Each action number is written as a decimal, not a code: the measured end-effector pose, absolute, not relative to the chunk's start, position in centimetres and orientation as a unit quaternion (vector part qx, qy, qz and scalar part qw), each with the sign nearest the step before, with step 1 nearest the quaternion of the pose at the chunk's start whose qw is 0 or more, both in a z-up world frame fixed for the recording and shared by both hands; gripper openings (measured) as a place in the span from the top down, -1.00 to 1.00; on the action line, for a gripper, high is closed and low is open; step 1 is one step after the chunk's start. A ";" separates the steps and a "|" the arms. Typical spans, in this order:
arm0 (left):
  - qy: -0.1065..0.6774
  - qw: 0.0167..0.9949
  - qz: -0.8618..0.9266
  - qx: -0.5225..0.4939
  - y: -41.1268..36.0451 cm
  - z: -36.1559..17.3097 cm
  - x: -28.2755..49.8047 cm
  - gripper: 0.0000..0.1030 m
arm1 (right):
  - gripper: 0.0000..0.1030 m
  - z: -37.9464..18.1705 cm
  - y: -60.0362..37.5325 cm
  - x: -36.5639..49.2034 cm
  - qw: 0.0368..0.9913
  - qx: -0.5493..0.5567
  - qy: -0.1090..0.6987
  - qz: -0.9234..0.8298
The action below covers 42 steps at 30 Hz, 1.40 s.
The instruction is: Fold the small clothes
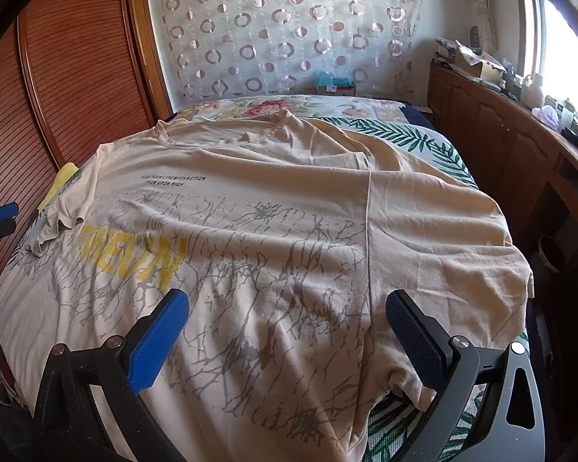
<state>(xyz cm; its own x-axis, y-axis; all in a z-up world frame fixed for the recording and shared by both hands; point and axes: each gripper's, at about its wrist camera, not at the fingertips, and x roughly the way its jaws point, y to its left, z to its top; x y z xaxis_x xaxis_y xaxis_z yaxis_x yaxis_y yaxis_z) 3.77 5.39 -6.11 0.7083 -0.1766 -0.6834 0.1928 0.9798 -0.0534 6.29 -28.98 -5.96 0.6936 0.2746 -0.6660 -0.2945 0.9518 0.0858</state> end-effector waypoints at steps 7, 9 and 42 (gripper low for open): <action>0.369 0.924 -0.095 0.010 4.3 -6.5 4.6 -0.48 | -0.98 -6.0 -29.0 6.4 0.919 -0.014 0.361 0.156; 0.369 0.925 -0.096 0.008 4.0 -6.5 4.7 -0.48 | -0.98 -6.1 -28.9 6.3 0.919 -0.015 0.361 0.158; 0.423 0.898 -0.099 0.062 -1.2 -11.3 10.0 -0.61 | -0.14 -5.8 -41.5 8.7 0.922 0.003 0.386 0.035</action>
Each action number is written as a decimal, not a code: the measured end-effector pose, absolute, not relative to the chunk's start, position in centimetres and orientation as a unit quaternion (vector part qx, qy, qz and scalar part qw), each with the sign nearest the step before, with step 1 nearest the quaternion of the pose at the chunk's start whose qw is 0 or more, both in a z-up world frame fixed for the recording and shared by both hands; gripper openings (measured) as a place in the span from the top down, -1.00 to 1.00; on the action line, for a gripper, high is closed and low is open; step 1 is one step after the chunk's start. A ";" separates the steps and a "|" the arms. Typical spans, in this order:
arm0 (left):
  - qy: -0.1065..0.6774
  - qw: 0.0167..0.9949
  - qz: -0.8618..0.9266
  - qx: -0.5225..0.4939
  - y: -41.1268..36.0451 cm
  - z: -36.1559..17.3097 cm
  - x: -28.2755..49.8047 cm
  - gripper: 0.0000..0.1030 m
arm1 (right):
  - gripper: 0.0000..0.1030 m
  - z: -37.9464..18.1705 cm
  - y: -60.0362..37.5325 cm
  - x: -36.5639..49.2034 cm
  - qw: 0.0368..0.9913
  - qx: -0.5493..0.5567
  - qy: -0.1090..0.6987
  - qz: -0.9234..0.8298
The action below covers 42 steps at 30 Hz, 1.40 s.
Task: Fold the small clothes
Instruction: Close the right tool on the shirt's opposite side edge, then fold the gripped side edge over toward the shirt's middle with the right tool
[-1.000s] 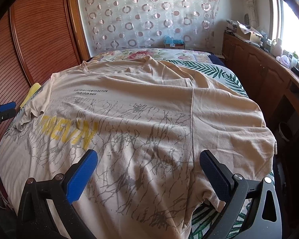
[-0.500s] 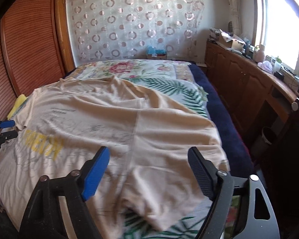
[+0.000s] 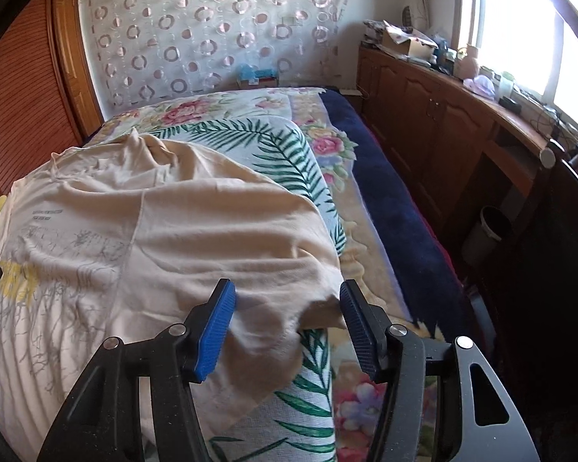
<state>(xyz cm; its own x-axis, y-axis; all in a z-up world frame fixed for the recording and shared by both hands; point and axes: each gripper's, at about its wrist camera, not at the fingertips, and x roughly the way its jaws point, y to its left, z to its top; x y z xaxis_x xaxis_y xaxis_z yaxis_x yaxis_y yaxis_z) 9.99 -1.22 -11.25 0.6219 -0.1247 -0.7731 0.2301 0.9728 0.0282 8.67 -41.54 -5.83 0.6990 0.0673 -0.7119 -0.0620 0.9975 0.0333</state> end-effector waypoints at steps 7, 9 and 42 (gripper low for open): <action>0.423 0.899 -0.099 0.062 -1.1 -11.2 10.0 -0.62 | -0.06 -5.8 -42.0 9.5 0.916 0.013 0.399 0.043; 0.423 0.898 -0.099 0.061 -1.1 -11.3 10.0 -0.62 | 0.14 -5.7 -42.2 9.8 0.916 0.015 0.398 0.050; 0.423 0.898 -0.099 0.060 -1.2 -11.3 10.0 -0.62 | 0.47 -0.4 -26.3 7.7 0.918 -0.070 0.302 0.247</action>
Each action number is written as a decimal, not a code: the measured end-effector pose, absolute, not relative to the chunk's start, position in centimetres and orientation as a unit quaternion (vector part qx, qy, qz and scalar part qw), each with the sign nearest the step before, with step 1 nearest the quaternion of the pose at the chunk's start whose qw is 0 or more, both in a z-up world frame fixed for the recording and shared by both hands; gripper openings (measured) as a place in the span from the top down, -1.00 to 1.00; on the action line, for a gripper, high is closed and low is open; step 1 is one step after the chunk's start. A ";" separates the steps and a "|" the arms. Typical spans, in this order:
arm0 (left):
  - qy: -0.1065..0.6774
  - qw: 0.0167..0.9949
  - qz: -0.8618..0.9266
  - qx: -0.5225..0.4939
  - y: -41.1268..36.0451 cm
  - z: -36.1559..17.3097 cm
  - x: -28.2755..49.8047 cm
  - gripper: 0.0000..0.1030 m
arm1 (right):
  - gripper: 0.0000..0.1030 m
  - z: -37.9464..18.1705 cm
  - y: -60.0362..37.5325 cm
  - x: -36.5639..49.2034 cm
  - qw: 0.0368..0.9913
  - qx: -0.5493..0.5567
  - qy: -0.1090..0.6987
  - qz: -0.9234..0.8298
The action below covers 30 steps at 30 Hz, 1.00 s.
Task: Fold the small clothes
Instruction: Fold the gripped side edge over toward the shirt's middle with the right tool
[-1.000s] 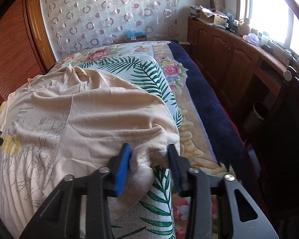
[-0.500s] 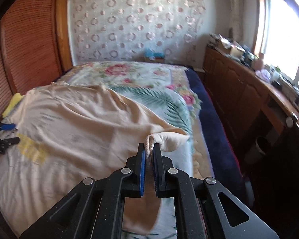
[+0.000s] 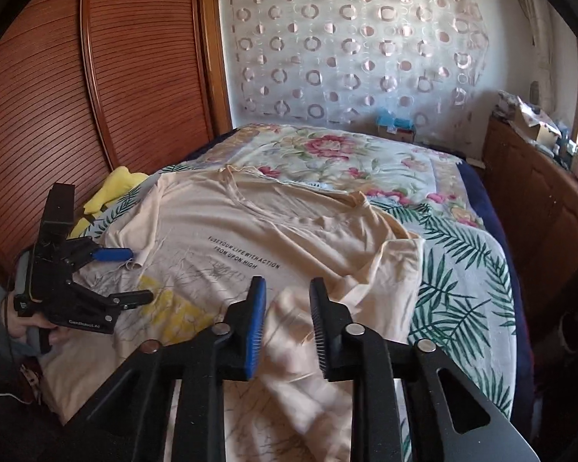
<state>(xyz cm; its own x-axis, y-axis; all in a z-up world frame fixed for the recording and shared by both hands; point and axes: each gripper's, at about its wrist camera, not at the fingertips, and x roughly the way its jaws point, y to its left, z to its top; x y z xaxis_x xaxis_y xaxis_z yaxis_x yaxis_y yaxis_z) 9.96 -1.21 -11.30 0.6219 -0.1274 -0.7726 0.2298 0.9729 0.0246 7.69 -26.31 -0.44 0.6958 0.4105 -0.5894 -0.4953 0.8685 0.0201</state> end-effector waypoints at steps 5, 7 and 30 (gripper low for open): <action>0.423 0.899 -0.099 0.060 -1.2 -11.3 10.0 -0.62 | 0.44 -1.4 -27.6 7.7 0.918 -0.068 0.323 0.218; 0.423 0.899 -0.099 0.060 -1.2 -11.3 9.9 -0.62 | 0.44 -2.1 -27.1 8.1 0.914 -0.064 0.337 0.217; 0.423 0.899 -0.100 0.060 -1.2 -11.3 10.0 -0.62 | 0.44 -4.2 -17.5 12.3 0.876 -0.057 0.359 0.318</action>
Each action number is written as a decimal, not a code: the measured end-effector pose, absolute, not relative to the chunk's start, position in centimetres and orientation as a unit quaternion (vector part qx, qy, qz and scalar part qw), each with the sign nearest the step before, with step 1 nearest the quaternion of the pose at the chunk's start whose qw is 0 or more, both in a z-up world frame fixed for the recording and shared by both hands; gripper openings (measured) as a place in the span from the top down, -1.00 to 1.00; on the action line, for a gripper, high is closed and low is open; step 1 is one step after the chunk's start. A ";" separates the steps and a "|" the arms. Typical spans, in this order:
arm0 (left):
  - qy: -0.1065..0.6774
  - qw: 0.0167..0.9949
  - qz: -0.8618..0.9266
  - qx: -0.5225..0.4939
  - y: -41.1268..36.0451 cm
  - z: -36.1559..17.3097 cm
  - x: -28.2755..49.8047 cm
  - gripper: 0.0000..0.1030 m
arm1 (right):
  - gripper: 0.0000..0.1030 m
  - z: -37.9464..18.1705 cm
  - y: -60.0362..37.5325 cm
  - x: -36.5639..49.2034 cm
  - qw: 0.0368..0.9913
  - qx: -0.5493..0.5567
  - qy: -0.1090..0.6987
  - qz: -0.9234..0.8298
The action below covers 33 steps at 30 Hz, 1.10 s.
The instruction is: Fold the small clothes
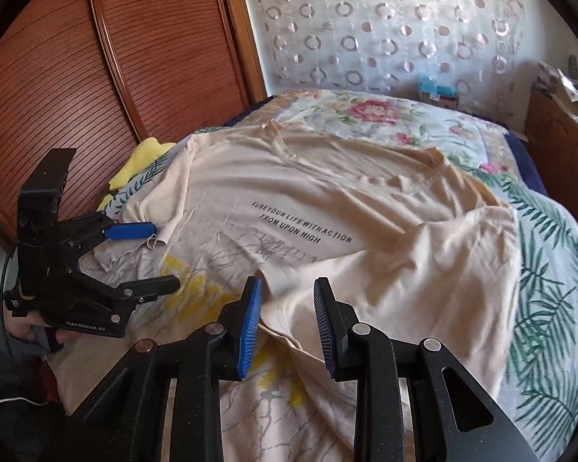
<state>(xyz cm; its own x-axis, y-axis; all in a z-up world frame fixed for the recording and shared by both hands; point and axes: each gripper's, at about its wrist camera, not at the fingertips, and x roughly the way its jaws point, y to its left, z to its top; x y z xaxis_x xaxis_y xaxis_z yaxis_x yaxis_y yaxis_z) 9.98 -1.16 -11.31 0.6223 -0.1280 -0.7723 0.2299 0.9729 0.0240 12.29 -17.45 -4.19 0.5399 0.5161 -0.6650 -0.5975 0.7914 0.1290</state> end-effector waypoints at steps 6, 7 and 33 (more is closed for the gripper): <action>0.423 0.899 -0.100 0.060 -1.2 -11.3 9.9 -0.62 | 0.44 -3.5 -20.2 10.0 0.897 -0.079 0.344 0.267; 0.423 0.899 -0.100 0.060 -1.2 -11.3 10.0 -0.62 | 0.44 -3.6 -20.8 9.7 0.899 -0.083 0.345 0.257; 0.423 0.899 -0.100 0.060 -1.2 -11.3 9.9 -0.62 | 0.91 -5.2 -25.0 4.3 0.889 -0.077 0.379 0.246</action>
